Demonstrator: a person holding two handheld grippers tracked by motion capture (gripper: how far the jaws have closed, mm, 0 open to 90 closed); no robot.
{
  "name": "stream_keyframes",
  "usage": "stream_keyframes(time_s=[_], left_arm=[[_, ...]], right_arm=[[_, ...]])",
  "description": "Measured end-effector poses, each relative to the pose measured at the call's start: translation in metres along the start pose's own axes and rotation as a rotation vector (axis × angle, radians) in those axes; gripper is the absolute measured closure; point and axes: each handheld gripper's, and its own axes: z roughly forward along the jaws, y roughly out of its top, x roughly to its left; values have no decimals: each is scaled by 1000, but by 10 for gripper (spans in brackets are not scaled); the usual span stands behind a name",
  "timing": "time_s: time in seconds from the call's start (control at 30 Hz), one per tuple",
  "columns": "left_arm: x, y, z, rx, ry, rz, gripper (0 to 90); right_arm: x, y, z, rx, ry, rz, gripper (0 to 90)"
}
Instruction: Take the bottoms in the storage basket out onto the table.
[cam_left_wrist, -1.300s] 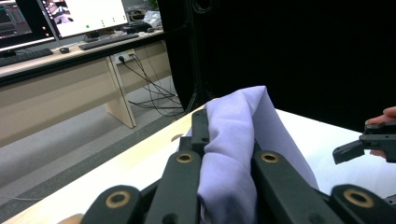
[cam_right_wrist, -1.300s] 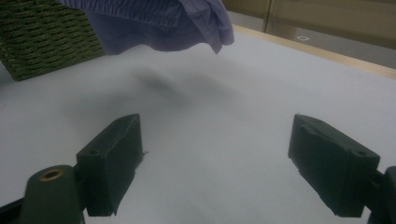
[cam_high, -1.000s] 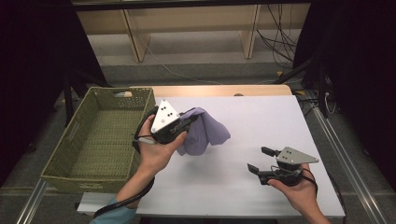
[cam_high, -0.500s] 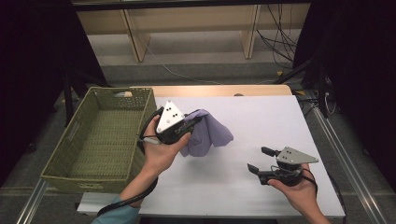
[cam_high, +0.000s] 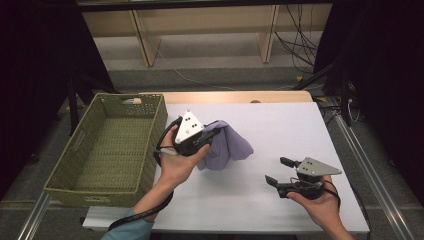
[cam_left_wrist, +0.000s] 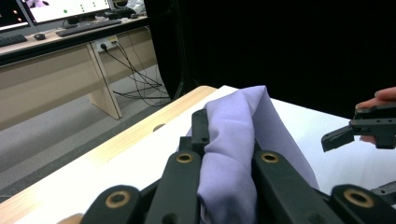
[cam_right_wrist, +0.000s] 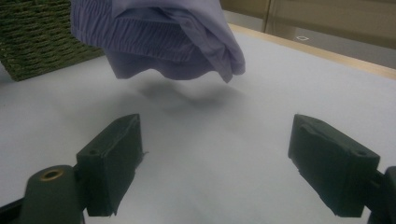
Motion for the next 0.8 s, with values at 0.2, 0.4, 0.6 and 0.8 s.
stream_keyframes(time_s=[0.2, 0.4, 0.6, 0.8], left_arm=[[-1, -3, 4, 14, -5, 4, 844], [-4, -5, 7, 18, -11, 3, 844], [-6, -7, 10, 24, -17, 5, 844], [-9, -9, 14, 30, -25, 8, 843]], right_arm=[[0, 0, 0, -1, 1, -2, 187], [0, 0, 0, -1, 1, -1, 187], [0, 0, 0, -1, 1, -2, 187], [0, 0, 0, 0, 1, -2, 187]])
